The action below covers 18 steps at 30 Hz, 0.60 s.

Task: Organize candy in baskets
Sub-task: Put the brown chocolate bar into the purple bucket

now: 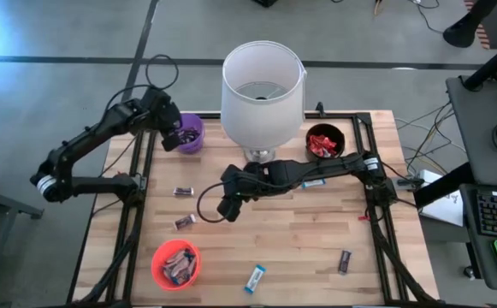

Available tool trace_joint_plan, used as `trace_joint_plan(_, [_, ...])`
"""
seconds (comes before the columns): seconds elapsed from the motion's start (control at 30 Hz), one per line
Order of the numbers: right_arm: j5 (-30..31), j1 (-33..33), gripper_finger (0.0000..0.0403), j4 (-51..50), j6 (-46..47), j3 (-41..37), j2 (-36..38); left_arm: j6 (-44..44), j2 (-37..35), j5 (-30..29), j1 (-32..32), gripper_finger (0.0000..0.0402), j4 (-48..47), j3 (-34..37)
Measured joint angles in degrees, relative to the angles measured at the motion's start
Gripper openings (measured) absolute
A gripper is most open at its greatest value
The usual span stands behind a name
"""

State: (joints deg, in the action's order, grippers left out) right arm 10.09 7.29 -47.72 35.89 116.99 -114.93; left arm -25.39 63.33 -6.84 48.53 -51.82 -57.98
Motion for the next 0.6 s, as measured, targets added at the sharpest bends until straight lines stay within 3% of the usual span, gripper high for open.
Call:
trace_joint_plan(0.27, [0.0,0.0,0.0171,0.0,-2.6,0.0,0.0,0.1,1.9,0.0,0.0,0.0041,0.3,0.0])
trace_joint_plan(0.6, [0.0,-0.6,0.0171,-0.1,-4.0,-0.1,0.0,0.4,0.3,0.4,-0.1,0.0106,-3.8,-0.5])
